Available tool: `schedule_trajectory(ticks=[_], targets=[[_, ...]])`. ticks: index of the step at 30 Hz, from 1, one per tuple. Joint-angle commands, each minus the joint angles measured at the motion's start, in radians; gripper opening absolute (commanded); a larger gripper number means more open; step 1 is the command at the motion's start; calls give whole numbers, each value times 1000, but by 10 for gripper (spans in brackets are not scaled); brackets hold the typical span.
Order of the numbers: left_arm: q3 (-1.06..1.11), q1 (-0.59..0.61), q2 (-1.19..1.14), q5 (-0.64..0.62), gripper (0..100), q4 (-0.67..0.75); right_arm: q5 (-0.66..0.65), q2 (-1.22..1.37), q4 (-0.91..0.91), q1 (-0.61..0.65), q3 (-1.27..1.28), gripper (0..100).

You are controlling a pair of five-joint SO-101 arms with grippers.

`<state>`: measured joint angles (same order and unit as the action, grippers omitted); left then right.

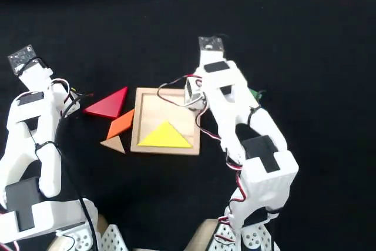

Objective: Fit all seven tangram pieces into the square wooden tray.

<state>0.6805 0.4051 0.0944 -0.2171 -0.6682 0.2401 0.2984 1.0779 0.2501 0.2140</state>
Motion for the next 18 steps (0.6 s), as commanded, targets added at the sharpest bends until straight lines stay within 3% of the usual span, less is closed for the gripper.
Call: schedule_trajectory(ticks=[1, 18], targets=[[-7, -15, 14, -2, 159, 11, -75, -1, 2, -20, -102, 11], [-7, -16, 14, -2, 159, 17, -222, 2, 2, -66, -113, 11]])
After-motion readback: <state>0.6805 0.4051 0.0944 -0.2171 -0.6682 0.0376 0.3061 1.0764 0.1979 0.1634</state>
